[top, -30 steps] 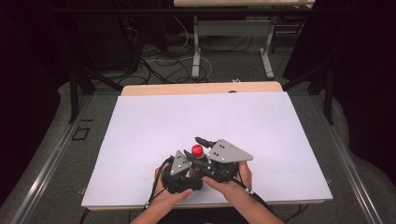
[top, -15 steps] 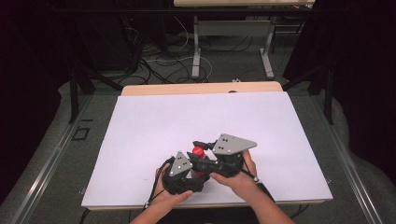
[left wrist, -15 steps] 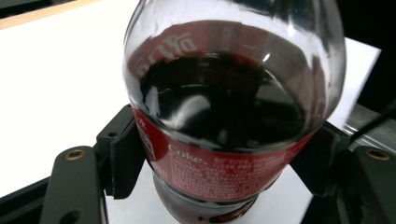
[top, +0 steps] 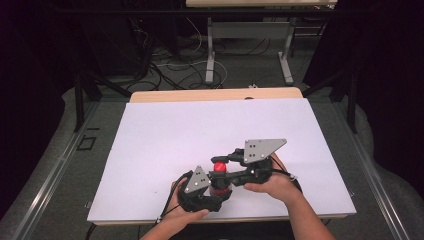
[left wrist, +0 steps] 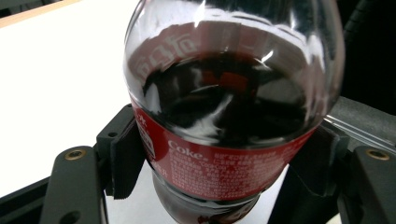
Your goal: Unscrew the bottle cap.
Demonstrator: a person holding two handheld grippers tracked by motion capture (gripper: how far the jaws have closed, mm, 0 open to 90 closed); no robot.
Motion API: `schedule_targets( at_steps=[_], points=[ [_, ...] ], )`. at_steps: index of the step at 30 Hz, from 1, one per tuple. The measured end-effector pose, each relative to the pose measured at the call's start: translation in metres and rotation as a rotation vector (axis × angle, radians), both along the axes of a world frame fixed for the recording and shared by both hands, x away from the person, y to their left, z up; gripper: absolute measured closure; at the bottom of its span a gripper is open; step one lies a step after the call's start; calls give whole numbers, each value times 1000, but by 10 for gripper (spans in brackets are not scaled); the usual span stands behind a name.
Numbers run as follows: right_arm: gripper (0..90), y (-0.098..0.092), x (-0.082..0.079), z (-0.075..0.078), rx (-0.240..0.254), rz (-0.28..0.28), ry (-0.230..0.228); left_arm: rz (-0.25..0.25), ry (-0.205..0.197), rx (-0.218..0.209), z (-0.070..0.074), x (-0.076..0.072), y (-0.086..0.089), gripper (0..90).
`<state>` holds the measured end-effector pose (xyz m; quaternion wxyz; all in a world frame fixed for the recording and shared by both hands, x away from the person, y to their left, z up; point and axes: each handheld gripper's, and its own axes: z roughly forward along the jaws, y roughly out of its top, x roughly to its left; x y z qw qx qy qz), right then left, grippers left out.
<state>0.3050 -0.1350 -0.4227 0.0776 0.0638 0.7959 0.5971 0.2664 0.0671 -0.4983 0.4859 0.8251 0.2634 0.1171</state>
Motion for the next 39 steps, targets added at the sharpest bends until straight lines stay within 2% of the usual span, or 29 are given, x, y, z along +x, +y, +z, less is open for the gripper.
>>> schedule_targets(
  at_steps=[1,2,3,4,5,6,8,9,10,11,14,18,20,24,25,27,28,30,31,33,34,36,39],
  points=[
    [471,0,0,1,16,-19,9,21,0,-1,0,0,0,290],
    [471,0,0,1,16,-19,9,21,0,-1,0,0,0,290],
    [470,0,-2,3,55,-74,23,25,3,0,0,1,2,290],
    [470,1,-4,5,76,-105,28,44,5,-1,0,3,3,290],
    [470,1,-4,5,76,-105,28,44,5,-1,0,3,3,290],
    [470,4,-8,7,105,-197,45,70,4,6,0,4,4,290],
    [476,10,-14,8,105,-299,36,79,9,8,0,4,4,290],
    [476,10,-14,8,105,-299,36,84,15,10,0,4,5,290],
    [482,17,-21,6,98,-361,44,101,11,9,-1,5,5,290],
    [482,21,-25,5,99,-385,44,107,16,7,-2,5,4,290],
    [512,32,-36,0,69,-485,-16,110,16,9,-2,6,5,289],
    [543,39,-39,-3,50,-525,-33,112,14,10,-2,5,4,290],
    [600,41,-37,-6,31,-537,-33,110,18,9,-1,5,5,290],
    [607,38,-35,-5,26,-496,-30,105,17,9,-1,5,5,290],
    [608,36,-33,-5,20,-469,-26,102,13,8,-1,5,5,290],
    [609,32,-27,-4,24,-398,-12,91,15,3,-1,5,5,290],
    [609,28,-24,-3,31,-350,0,76,15,9,-1,5,6,290],
    [610,20,-16,-1,40,-260,23,49,13,-5,0,3,4,290],
    [610,16,-12,-1,48,-207,38,49,13,-5,0,3,4,290],
    [610,8,-7,-1,48,-109,26,25,3,-6,1,1,2,290],
    [611,4,-4,-1,50,-67,25,-5,-1,0,1,0,1,290],
    [611,-1,-1,-1,51,0,16,-27,7,-4,1,-2,-1,290],
    [612,-4,0,-1,41,32,12,-30,3,4,0,-2,-3,290]
  ],
)
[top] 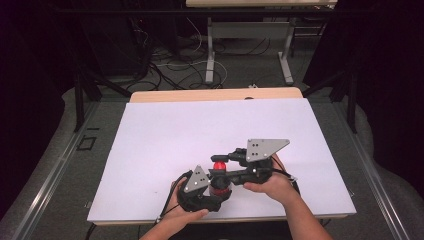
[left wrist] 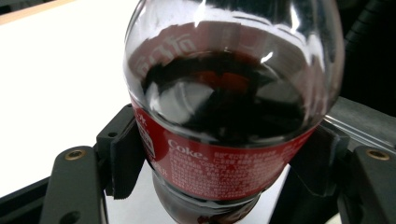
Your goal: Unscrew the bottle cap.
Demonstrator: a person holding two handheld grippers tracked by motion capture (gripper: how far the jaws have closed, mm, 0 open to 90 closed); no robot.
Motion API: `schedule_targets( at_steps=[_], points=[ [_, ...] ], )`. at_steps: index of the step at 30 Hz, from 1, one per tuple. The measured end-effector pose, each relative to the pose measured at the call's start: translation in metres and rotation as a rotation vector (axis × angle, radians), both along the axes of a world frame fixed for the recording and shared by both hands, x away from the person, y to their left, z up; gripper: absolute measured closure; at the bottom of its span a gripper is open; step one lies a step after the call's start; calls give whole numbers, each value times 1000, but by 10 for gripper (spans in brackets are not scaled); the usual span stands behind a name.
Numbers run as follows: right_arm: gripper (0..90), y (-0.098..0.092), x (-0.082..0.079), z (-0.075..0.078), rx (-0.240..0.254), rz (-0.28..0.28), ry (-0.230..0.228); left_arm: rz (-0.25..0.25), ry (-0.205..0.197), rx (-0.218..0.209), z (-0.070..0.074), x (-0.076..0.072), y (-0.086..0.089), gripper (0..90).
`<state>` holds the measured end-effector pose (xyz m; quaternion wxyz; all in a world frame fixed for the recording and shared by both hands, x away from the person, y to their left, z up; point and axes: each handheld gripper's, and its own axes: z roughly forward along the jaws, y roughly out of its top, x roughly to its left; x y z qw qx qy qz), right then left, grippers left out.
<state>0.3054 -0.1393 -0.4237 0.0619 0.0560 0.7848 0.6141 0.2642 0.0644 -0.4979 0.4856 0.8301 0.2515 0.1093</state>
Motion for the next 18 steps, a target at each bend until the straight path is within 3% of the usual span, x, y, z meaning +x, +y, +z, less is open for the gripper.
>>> schedule_targets(
  at_steps=[5,10,11,12,13,14,15,17,18],
  points=[
    [609,-1,1,0,-17,5,-5,4,6,4,0,1,1,290],
    [467,7,-5,4,44,-119,35,62,11,2,-1,4,4,290],
    [467,7,-5,4,44,-119,35,62,11,2,-1,4,4,290],
    [467,8,-7,5,56,-158,35,70,11,2,-1,5,5,290],
    [461,14,-12,6,70,-243,47,78,14,2,-1,6,6,289],
    [460,17,-16,6,58,-290,45,88,14,2,-1,6,6,290],
    [460,17,-16,6,58,-290,45,101,18,5,-1,6,6,290],
    [460,27,-25,4,44,-407,28,118,12,-1,-2,6,6,289],
    [464,31,-29,3,38,-437,24,120,19,0,-1,7,6,289]
  ],
)
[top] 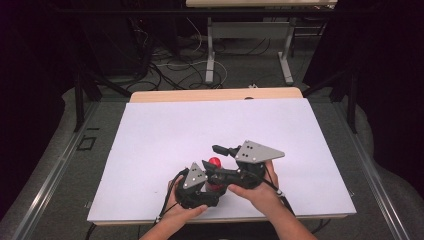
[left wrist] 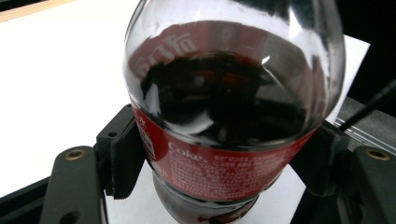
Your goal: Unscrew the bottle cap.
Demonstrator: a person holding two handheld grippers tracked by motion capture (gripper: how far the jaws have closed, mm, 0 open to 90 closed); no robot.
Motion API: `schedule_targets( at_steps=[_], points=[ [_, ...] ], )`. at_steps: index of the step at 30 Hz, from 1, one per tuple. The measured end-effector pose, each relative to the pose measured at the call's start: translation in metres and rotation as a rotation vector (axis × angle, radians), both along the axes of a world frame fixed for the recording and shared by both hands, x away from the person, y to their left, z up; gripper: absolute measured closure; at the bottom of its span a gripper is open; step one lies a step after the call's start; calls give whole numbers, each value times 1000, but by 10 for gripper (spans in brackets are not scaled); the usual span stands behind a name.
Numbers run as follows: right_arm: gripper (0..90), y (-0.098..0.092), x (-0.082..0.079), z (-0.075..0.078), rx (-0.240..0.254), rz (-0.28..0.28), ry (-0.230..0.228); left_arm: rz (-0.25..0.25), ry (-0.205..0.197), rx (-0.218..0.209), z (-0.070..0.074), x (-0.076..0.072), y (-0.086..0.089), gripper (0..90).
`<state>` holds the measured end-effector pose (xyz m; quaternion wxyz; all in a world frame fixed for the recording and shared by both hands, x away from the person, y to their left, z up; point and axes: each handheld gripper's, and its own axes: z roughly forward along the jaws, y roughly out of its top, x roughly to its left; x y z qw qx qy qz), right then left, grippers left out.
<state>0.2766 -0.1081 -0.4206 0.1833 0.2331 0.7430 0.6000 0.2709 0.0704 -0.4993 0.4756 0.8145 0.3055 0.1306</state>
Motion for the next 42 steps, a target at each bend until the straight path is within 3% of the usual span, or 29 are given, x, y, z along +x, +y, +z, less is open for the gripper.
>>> schedule_targets(
  at_steps=[2,3,6,10,11,12,17,20,22,26,29,30,31,33,35,37,42],
  points=[
    [478,3,-3,-1,-22,-26,-23,9,-3,3,0,0,0,289],
    [497,10,-8,-5,-55,-83,-51,12,-2,2,0,0,0,289],
    [567,14,-10,-8,-80,-130,-61,15,-1,2,0,0,0,289],
    [605,13,-10,-9,-81,-122,-73,11,-3,2,0,0,0,289],
    [607,11,-8,-8,-76,-73,-72,0,-5,-4,1,0,1,289],
    [607,11,-8,-8,-76,-73,-72,0,-5,-4,1,0,1,289],
    [610,-6,13,-4,-66,214,-26,-30,-17,5,1,-2,0,290],
    [610,-17,23,-3,-63,361,-24,-68,-16,2,2,-4,-3,289],
    [610,-23,28,-3,-48,422,-26,-112,-17,-7,2,-6,-5,290],
    [610,-28,30,-2,-39,481,-35,-129,-25,-15,2,-7,-5,289],
    [607,-28,30,-2,-36,467,-29,-111,-26,-9,3,-7,-4,290],
    [603,-28,30,-2,-35,451,-23,-98,-28,-5,3,-6,-4,290],
    [516,-26,29,-2,-12,400,-8,-81,-18,-8,3,-6,-3,290],
    [515,-25,27,-2,-1,377,-2,-60,-15,5,2,-4,-2,290],
    [482,-21,23,-1,7,295,-1,-31,-16,7,1,-3,-1,290],
    [468,-12,14,0,10,150,-5,-3,-11,7,1,-1,0,290],
    [481,4,-1,-3,-21,-21,-20,34,-8,2,1,1,3,289]
  ],
)
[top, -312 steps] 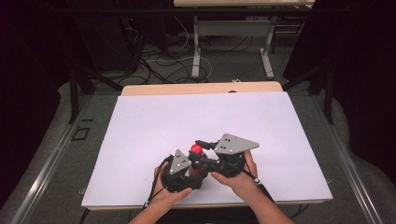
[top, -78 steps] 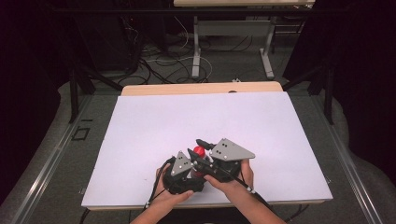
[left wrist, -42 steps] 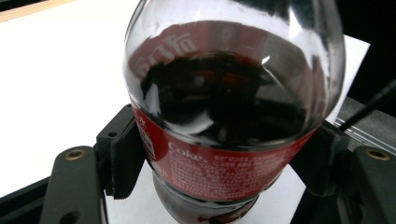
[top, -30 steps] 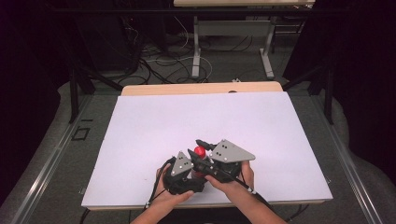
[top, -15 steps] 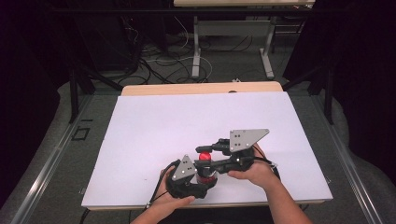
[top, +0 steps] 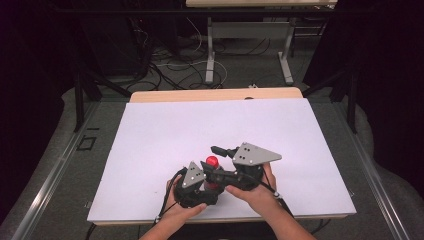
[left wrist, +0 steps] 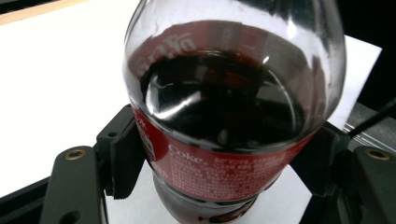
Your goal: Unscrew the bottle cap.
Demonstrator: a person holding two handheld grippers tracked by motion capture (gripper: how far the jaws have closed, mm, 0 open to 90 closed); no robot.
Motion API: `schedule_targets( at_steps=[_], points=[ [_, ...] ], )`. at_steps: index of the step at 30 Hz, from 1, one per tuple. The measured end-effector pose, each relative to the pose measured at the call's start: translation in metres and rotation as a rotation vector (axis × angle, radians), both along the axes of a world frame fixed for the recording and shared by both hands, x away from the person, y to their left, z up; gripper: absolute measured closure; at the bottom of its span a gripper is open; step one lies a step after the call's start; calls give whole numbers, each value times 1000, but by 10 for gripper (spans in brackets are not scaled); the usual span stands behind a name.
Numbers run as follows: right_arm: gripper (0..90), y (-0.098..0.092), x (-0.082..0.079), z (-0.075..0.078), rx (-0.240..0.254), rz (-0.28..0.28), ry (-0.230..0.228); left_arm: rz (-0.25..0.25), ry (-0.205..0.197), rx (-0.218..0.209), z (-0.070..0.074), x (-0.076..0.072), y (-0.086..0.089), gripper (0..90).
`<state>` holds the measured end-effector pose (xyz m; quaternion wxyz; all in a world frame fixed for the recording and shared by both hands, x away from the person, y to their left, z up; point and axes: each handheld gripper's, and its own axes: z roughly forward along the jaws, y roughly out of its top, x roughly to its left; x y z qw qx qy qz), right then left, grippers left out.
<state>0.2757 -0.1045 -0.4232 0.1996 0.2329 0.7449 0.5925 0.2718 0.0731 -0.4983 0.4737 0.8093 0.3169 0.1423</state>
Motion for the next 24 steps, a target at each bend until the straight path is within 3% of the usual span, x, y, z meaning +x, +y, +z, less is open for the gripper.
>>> schedule_targets(
  at_steps=[2,6,7,12,14,15,16,17,18,19,20,22,24],
  points=[
    [485,5,-4,-2,-18,-55,-18,16,-5,9,0,0,0,290],
    [511,13,-7,-5,-24,-98,-13,28,0,7,-1,0,-1,290],
    [562,17,-8,-7,-42,-124,-38,29,-1,6,-1,0,-1,290],
    [602,18,-9,-8,-59,-141,-37,30,-2,2,0,-1,0,289],
    [607,14,-5,-7,-53,-112,-19,23,2,1,0,-1,0,290],
    [607,12,-3,-5,-55,-73,-6,10,4,-4,0,0,0,290],
    [607,12,-3,-5,-55,-73,-6,10,4,-4,0,0,0,290],
    [609,10,0,-5,-41,-35,14,-2,10,-13,0,0,1,290],
    [610,3,8,-2,-32,52,43,-12,8,-6,1,0,1,290],
    [610,3,8,-2,-32,52,43,-18,-1,-5,1,0,1,290],
    [612,-5,15,2,-25,133,71,-28,1,-6,1,-1,0,290],
    [612,-9,19,3,-13,160,63,-40,7,-13,0,-1,-1,290],
    [613,-20,25,10,11,173,89,-38,17,-11,0,-2,-2,290]
  ],
)
